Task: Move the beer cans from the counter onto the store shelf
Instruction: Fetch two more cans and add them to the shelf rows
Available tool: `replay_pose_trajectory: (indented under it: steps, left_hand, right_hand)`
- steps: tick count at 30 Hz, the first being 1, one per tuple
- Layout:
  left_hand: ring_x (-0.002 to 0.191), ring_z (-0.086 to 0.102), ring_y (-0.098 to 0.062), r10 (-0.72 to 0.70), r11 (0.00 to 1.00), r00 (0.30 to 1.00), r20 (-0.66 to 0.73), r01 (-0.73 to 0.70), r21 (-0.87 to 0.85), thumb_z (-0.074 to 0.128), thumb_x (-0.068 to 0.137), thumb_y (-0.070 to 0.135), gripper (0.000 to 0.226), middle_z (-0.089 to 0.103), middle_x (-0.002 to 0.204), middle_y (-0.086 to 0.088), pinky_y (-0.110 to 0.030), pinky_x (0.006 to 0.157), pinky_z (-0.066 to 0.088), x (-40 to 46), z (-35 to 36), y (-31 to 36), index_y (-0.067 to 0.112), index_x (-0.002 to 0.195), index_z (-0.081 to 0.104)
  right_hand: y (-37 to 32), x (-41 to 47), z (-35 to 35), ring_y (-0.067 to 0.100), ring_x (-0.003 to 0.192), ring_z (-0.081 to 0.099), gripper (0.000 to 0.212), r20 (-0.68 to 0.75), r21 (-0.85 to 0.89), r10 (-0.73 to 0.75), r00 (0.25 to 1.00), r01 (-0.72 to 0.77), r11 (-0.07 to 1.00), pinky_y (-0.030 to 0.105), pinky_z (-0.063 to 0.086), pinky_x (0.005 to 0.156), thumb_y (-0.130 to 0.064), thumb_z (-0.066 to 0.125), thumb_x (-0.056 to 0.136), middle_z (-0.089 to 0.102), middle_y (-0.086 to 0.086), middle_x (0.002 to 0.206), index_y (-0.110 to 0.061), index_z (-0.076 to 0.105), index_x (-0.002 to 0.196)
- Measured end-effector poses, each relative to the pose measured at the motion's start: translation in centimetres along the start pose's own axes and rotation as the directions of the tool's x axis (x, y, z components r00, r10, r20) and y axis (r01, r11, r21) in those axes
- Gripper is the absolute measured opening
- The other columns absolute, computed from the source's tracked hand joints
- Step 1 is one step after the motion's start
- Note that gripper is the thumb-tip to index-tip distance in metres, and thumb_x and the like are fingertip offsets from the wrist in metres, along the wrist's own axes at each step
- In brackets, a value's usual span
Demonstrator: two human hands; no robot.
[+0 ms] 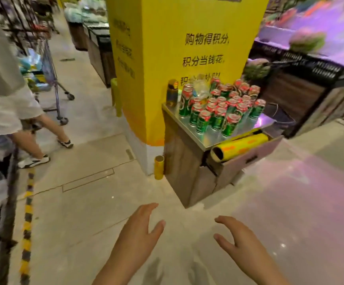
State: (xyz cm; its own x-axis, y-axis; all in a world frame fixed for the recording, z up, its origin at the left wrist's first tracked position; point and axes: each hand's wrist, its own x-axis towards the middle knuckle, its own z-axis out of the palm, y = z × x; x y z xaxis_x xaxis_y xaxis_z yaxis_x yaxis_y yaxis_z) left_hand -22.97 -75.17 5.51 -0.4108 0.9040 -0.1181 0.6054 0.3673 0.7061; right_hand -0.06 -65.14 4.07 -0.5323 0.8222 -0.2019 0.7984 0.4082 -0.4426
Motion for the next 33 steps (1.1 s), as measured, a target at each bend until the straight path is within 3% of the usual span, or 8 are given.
replay_pose_trajectory:
  steps: [7, 11, 14, 20, 23, 26, 30, 33]
  left_hand:
    - [0.125, 0.043, -0.008, -0.033, 0.999, 0.997, 0.068, 0.034, -0.012, 0.053, 0.092, 0.037, 0.048, 0.044, 0.138, 0.010, -0.023, 0.102, 0.035, 12.3, 2.0, 1.4, 0.028, 0.137, 0.041]
    - [0.125, 0.044, -0.009, -0.051, 0.998, 0.997, 0.058, 0.054, -0.038, 0.055, 0.091, 0.033, 0.045, 0.047, 0.136, 0.010, -0.025, 0.102, 0.037, 20.7, 1.9, 2.5, 0.026, 0.134, 0.044]
    - [0.122, 0.047, -0.011, -0.026, 0.998, 0.999, 0.048, 0.029, -0.057, 0.057, 0.090, 0.028, 0.041, 0.052, 0.129, 0.009, -0.023, 0.094, 0.037, 26.9, 1.9, 4.1, 0.024, 0.130, 0.049]
    - [0.122, 0.047, -0.008, 0.046, 0.999, 0.996, 0.075, -0.043, -0.032, 0.054, 0.092, 0.035, 0.045, 0.050, 0.133, 0.009, -0.024, 0.096, 0.038, 37.2, 2.9, 9.3, 0.025, 0.135, 0.045]
    - [0.120, 0.047, -0.008, 0.094, 0.995, 0.993, 0.078, -0.090, -0.053, 0.054, 0.091, 0.036, 0.046, 0.050, 0.132, 0.009, -0.029, 0.101, 0.039, 41.3, 3.5, 11.8, 0.027, 0.135, 0.044]
    - [0.123, 0.045, -0.009, 0.101, 0.993, 0.994, 0.046, -0.098, -0.063, 0.055, 0.091, 0.036, 0.047, 0.050, 0.132, 0.009, -0.032, 0.104, 0.038, 44.8, 3.9, 13.4, 0.027, 0.135, 0.044]
    - [0.124, 0.043, -0.005, 0.064, 0.996, 0.998, 0.017, -0.063, -0.061, 0.054, 0.091, 0.037, 0.047, 0.046, 0.134, 0.014, -0.028, 0.103, 0.037, 48.3, 3.5, 14.0, 0.028, 0.136, 0.043]
    - [0.106, 0.050, 0.001, 0.009, 0.998, 1.000, -0.021, -0.011, -0.066, 0.055, 0.091, 0.034, 0.040, 0.048, 0.125, 0.015, -0.020, 0.086, 0.040, 50.7, 3.1, 13.4, 0.030, 0.130, 0.046]
  right_hand:
    - [3.1, 10.4, -3.3, 0.000, 0.130, 0.035, 0.043, -0.050, 0.083, 0.009, 0.999, -0.005, 0.997, 0.011, 0.026, 0.099, -0.046, 0.048, 0.094, 0.040, -0.022, 0.140, -0.036, 0.040, 0.135]
    - [2.8, 18.6, -7.1, 0.004, 0.130, 0.036, 0.044, -0.075, 0.080, -0.020, 0.997, 0.026, 0.996, 0.020, 0.027, 0.105, -0.044, 0.046, 0.095, 0.039, -0.019, 0.141, -0.035, 0.039, 0.137]
    - [3.6, 23.9, -9.6, 0.003, 0.132, 0.034, 0.044, -0.114, 0.061, -0.039, 0.993, 0.047, 0.997, 0.020, 0.025, 0.107, -0.044, 0.047, 0.095, 0.040, -0.018, 0.143, -0.035, 0.040, 0.137]
    - [6.6, 30.0, -13.8, 0.007, 0.122, 0.043, 0.034, -0.165, 0.102, -0.013, 0.986, 0.030, 0.994, 0.009, 0.025, 0.088, -0.034, 0.053, 0.094, 0.051, -0.015, 0.131, -0.029, 0.051, 0.128]
    - [8.1, 32.9, -14.9, 0.006, 0.102, 0.055, 0.024, -0.246, 0.101, -0.041, 0.968, 0.068, 0.993, 0.008, 0.035, 0.083, -0.047, 0.045, 0.095, 0.062, -0.017, 0.108, -0.033, 0.057, 0.111]
    - [10.2, 37.1, -15.3, 0.005, 0.115, 0.051, 0.034, -0.222, 0.111, -0.037, 0.974, 0.063, 0.992, 0.021, 0.039, 0.099, -0.042, 0.057, 0.090, 0.048, -0.025, 0.116, -0.029, 0.057, 0.122]
    - [10.7, 43.0, -16.8, -0.001, 0.122, 0.040, 0.041, -0.165, 0.148, -0.085, 0.983, 0.110, 0.983, 0.016, 0.030, 0.104, -0.041, 0.057, 0.091, 0.039, -0.030, 0.123, -0.033, 0.049, 0.130]
    - [9.9, 46.9, -17.5, 0.001, 0.120, 0.043, 0.039, -0.127, 0.206, -0.133, 0.983, 0.157, 0.966, 0.026, 0.036, 0.104, -0.040, 0.057, 0.091, 0.042, -0.029, 0.123, -0.034, 0.049, 0.129]
